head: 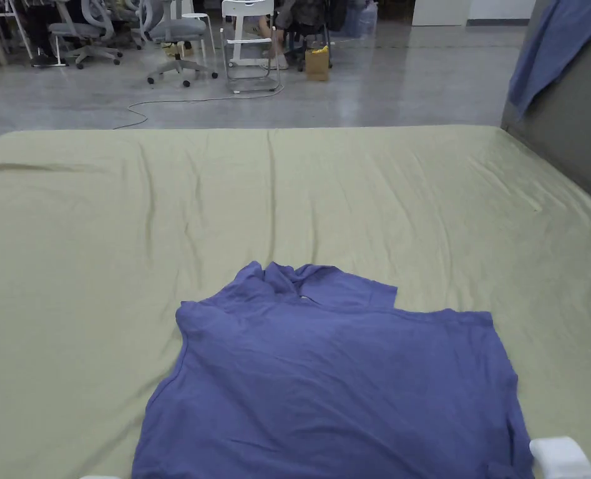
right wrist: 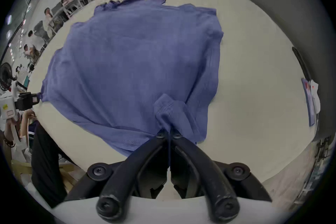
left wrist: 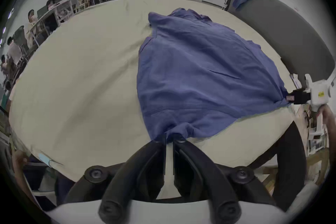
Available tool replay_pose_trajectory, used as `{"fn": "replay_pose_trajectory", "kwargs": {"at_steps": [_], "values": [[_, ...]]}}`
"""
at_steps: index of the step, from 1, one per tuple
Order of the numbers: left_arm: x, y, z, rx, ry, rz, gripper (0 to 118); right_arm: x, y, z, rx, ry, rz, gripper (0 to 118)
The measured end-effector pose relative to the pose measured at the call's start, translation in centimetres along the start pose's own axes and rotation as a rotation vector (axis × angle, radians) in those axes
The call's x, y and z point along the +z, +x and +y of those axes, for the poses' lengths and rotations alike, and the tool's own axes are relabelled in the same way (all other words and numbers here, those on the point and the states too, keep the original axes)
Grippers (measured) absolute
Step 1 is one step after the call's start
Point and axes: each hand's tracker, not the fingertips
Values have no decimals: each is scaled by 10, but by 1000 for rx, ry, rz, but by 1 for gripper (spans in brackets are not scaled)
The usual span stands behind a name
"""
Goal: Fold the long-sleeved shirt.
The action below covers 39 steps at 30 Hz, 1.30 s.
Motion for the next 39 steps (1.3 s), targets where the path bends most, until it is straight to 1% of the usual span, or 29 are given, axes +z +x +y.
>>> {"fn": "replay_pose_trajectory", "kwargs": {"at_steps": [1, 2, 3, 4, 5, 6, 7, 8, 9, 10, 11, 12, 13, 15, 16, 18, 19, 23, 26, 27, 29, 30, 31, 32, 33, 34, 35, 37, 39], "values": [[3, -3, 4, 18, 7, -12, 14, 6, 0, 3, -3, 13, 3, 4], [8, -7, 11, 30, 0, -37, 41, 17, -2, 7, -5, 19, -3, 19], [12, -10, 19, 36, -12, -57, 92, 26, -2, 11, -4, 35, -7, 58], [18, -10, 23, 35, -14, -58, 117, 34, -2, 15, 1, 50, -9, 93], [29, -10, 31, 38, 14, -68, 118, 46, -3, 21, 17, 85, -27, 109], [40, -13, 38, 24, 70, -86, 117, 61, -3, 24, 38, 147, -26, 110], [47, -14, 48, -5, 103, -77, 117, 74, -4, 30, 45, 211, -40, 110], [66, 9, 54, -20, 124, -65, 116, 85, -5, 36, 42, 250, -56, 109], [77, 19, 60, -24, 132, -49, 102, 92, -6, 41, 34, 266, -70, 93], [86, 26, 67, -35, 165, -32, 63, 99, -7, 44, 31, 284, -75, 54], [93, 33, 73, -61, 194, -34, 5, 106, -9, 47, 38, 317, -72, 3], [83, 28, 80, -85, 195, -32, 0, 106, -12, 49, 45, 313, -82, 0], [90, 36, 84, -106, 238, -39, 0, 106, -15, 51, 30, 327, -116, 0], [96, 45, 97, -102, 206, -62, 0, 102, -16, 52, 29, 305, -62, 0], [80, 36, 100, -98, 209, -65, 0, 100, -17, 51, 17, 300, -48, 14], [76, 39, 111, -105, 219, -77, 0, 94, -12, 44, -44, 292, -39, 69], [74, 40, 116, -111, 224, -78, 0, 88, -12, 43, -52, 264, -40, 68], [51, 44, 145, -130, 237, -54, 0, 51, -10, 28, -11, 136, -95, 64], [18, 36, 177, -112, 228, -54, 0, 18, -8, 25, 9, 41, -86, 64], [8, 34, 187, -107, 226, -51, 0, 8, -9, 26, 6, 25, -89, 59], [-16, 29, 209, -100, 221, -38, 0, -13, -13, 28, 11, -15, -115, 38], [-28, 26, 219, -92, 223, -25, 3, -20, -10, 25, 14, -26, -116, 29], [-37, 21, 229, -84, 219, -20, 27, -20, -13, 23, 22, -4, -115, 24], [-49, 17, 241, -71, 199, -4, 66, -17, -17, 23, 63, 23, -120, 15], [-63, 13, 251, -54, 162, 19, 111, -16, -21, 22, 75, 25, -116, 7], [-74, 8, 259, -48, 149, 15, 118, -15, -20, 20, 71, 23, -118, 7], [-85, 3, 268, -47, 180, 6, 118, -17, -21, 19, 87, 26, -129, 7], [-109, 2, 282, -57, 136, 37, 118, -20, -18, 21, 90, 21, -121, 7], [-139, -1, 293, -77, 89, 124, 118, -21, -10, 24, 33, 5, -87, 7]]}}
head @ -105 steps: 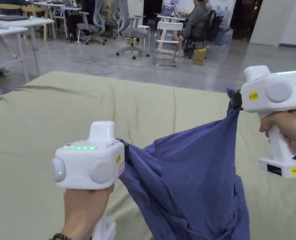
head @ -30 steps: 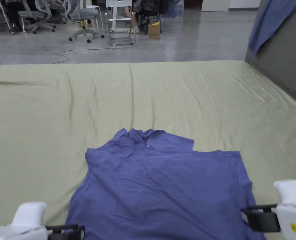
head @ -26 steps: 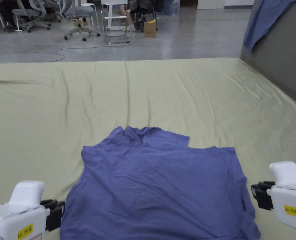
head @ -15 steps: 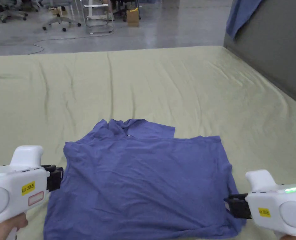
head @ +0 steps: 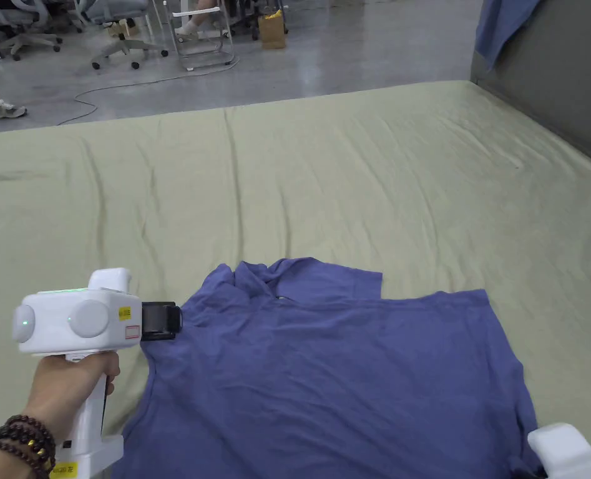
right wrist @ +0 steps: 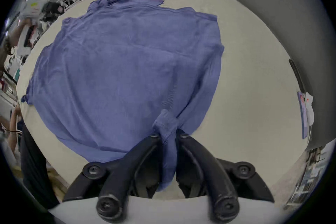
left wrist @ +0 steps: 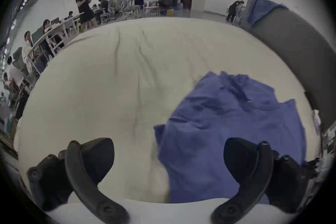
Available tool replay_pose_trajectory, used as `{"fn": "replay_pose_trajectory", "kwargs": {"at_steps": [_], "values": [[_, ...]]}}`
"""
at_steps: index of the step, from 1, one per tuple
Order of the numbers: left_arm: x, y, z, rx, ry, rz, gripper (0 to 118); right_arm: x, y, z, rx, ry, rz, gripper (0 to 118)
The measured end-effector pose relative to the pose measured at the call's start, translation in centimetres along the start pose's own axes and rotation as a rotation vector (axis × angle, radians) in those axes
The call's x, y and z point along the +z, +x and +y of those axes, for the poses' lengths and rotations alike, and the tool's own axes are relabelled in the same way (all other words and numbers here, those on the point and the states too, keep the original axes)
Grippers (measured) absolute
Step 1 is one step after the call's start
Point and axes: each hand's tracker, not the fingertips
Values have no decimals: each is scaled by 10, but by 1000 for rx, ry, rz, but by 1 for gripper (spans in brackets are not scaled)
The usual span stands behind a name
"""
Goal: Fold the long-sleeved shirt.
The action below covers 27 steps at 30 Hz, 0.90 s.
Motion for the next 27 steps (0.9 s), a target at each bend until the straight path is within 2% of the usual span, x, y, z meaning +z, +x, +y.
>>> {"fn": "replay_pose_trajectory", "kwargs": {"at_steps": [4, 5, 6, 8, 9, 10, 11, 12, 14, 18, 19, 22, 27], "values": [[-47, -4, 9, 11, -92, -39, 110, -1, 6, -1, -30, 2, 22, 7], [-54, -4, 9, 28, -105, -31, 105, -1, 5, -2, -30, 3, 22, 7], [-62, -1, 7, 36, -143, -31, 83, -1, 4, -2, -26, 5, 19, 7], [-65, 10, -2, 30, -140, -53, 70, -3, 3, -3, -18, 6, 11, 7], [-56, 16, -1, -22, -93, 7, 36, -3, 3, -3, -14, 6, 8, 7], [-51, 20, 0, -55, -92, -22, 17, -3, 3, -3, -12, 6, 7, 7], [-44, 25, 1, -66, -89, -99, 15, -3, 3, -3, -11, 7, 6, 7], [-37, 33, 1, -101, -75, -51, 15, -3, 3, -3, -10, 7, 6, 7], [-25, 36, 6, -123, -74, -59, 15, -2, 4, -3, -9, 6, 7, 7], [14, 25, 32, -47, 10, -89, 15, 21, 16, 12, -19, -12, 48, 7], [30, 19, 43, -17, 46, -101, 15, 36, 21, 23, -18, 36, 77, 7], [86, -2, 85, 42, 144, -183, 15, 95, 38, 73, 38, 209, 50, 7], [202, -21, 168, 34, 395, -140, 15, 214, 67, 187, 83, 502, 2, 7]]}}
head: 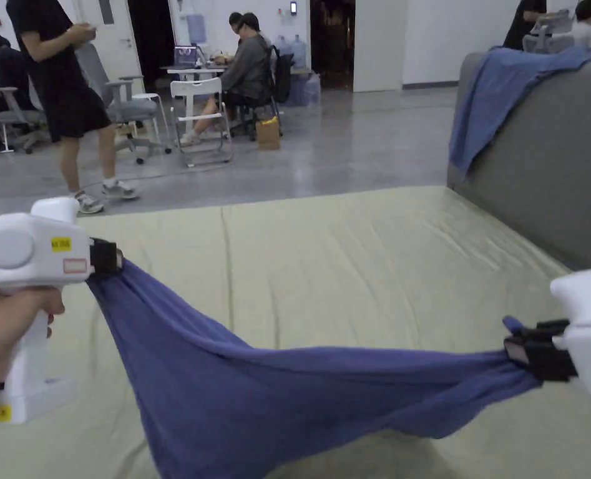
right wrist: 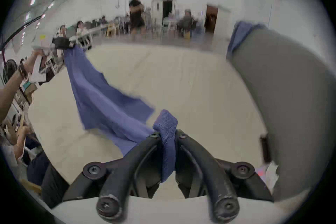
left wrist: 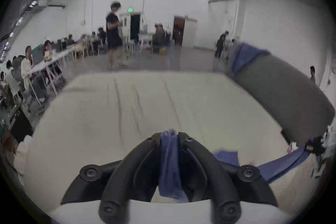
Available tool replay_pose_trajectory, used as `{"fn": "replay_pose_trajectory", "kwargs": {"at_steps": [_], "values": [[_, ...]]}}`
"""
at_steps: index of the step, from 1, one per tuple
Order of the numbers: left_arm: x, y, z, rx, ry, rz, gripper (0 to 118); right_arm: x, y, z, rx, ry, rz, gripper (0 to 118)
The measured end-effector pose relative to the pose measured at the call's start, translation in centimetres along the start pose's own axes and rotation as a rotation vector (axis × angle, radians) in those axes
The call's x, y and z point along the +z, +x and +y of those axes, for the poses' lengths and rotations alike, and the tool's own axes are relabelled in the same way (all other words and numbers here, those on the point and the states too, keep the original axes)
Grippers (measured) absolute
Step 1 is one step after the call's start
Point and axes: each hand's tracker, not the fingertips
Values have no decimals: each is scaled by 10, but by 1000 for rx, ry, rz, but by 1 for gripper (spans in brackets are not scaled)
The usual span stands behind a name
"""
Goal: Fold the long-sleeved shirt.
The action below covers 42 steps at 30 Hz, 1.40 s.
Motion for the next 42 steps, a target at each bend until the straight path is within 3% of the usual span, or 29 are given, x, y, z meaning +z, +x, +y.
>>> {"fn": "replay_pose_trajectory", "kwargs": {"at_steps": [3, 9, 15, 22, 33, 38, 42], "values": [[39, -3, 76, -43, 111, 55, 15, 22, 26, 101, 37, 123, -75, 4], [92, 0, 183, -47, 241, 219, 15, 48, 58, 274, -38, 330, -226, 3], [113, 6, 203, 18, 279, 231, 15, 62, 66, 325, -197, 380, -213, 3], [83, -8, 142, 44, 205, 197, 15, 12, 65, 270, -219, 290, -195, 3], [-18, -20, -55, 39, -146, 180, 15, -147, 37, 85, -268, -63, -93, 3], [12, -15, -89, 96, -103, 117, 15, -124, 26, 39, -236, -32, -65, 3], [61, -6, -146, -22, -126, 128, 15, -64, 10, -28, -137, -23, -40, 3]]}}
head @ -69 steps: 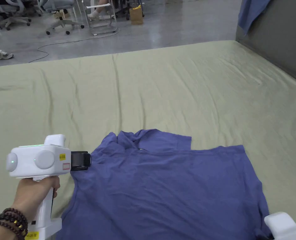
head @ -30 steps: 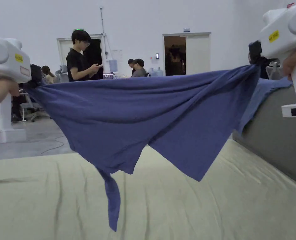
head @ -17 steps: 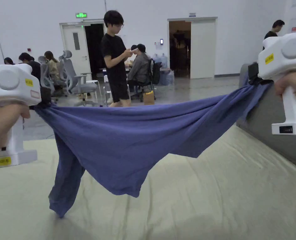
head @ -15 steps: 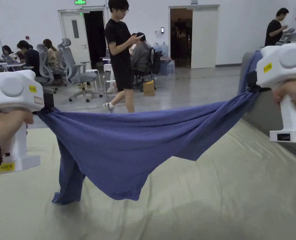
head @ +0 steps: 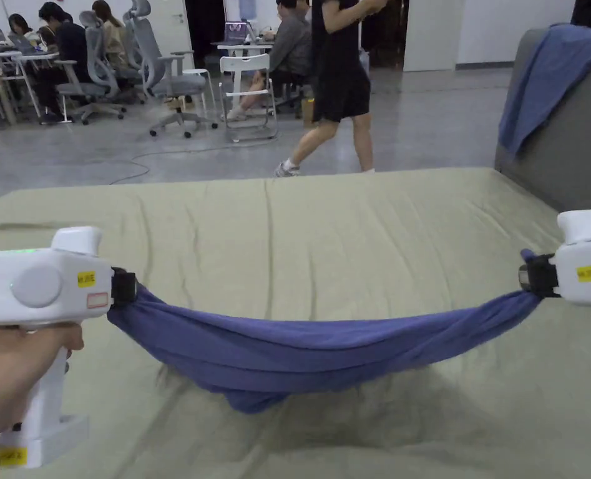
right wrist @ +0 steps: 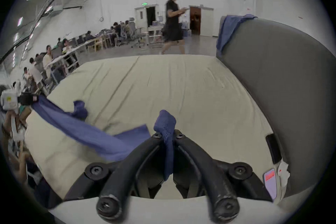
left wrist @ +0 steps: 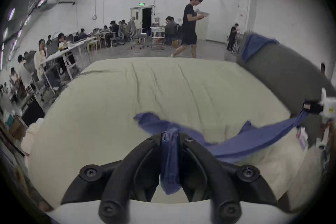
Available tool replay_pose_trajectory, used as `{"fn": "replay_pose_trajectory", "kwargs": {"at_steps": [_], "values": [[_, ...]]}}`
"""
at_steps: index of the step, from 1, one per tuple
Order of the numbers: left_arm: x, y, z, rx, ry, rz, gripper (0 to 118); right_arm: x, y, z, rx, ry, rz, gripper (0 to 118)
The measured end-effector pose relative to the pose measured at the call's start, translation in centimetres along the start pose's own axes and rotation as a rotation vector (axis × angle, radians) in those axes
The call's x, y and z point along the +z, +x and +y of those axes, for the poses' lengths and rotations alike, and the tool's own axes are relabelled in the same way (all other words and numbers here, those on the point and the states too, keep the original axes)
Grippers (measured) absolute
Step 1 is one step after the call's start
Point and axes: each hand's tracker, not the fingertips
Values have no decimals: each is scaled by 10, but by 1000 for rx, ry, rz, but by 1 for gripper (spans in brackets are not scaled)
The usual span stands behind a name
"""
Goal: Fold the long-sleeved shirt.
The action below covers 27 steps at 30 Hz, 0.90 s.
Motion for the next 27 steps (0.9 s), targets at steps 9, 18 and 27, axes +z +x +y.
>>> {"fn": "replay_pose_trajectory", "kwargs": {"at_steps": [9, 18, 27], "values": [[3, 5, -209, 19, -372, -49, 15, 6, -14, -199, -10, -383, 44, 3], [7, -35, -211, 174, -285, -4, 118, 1, -20, -190, 44, -344, -19, 110], [39, -13, -185, 155, -167, 32, 1, -3, -60, -150, 76, -262, 87, 0]]}}
